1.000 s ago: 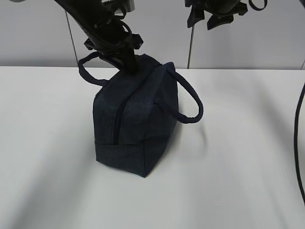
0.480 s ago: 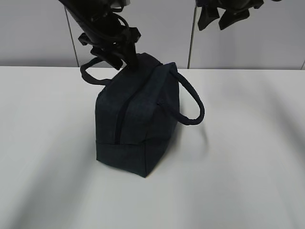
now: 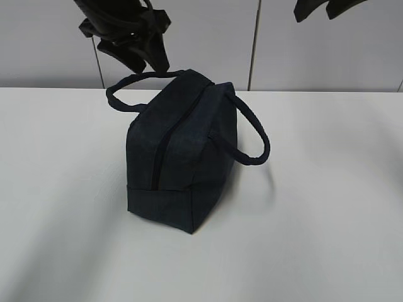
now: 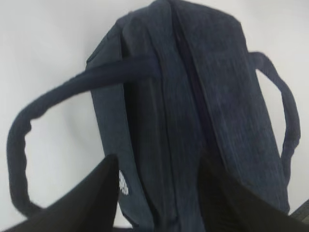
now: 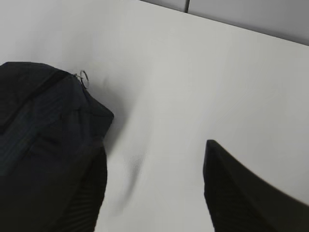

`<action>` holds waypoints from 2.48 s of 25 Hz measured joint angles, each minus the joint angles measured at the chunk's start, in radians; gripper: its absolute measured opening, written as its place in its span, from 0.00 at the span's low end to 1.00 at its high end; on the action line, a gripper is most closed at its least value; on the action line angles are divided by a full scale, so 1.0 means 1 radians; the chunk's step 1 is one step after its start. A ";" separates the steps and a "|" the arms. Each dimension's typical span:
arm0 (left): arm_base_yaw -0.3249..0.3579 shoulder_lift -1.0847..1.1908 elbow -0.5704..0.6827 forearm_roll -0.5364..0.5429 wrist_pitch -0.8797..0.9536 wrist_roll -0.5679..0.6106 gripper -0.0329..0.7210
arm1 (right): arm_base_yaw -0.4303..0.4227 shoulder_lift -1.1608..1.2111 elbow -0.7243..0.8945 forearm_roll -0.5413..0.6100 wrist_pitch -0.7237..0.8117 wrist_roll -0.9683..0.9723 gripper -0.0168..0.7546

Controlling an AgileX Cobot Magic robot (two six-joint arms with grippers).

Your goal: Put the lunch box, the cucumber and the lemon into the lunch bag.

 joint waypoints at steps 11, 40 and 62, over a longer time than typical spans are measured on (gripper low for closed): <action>0.000 -0.335 0.270 0.054 0.002 -0.016 0.52 | 0.000 -0.215 0.192 -0.004 0.000 -0.001 0.63; 0.000 -1.128 0.773 0.066 0.025 -0.018 0.48 | 0.011 -0.907 0.715 0.048 0.004 -0.052 0.63; 0.000 -1.646 1.136 0.068 0.025 -0.018 0.44 | 0.011 -1.581 1.246 -0.031 0.011 -0.055 0.63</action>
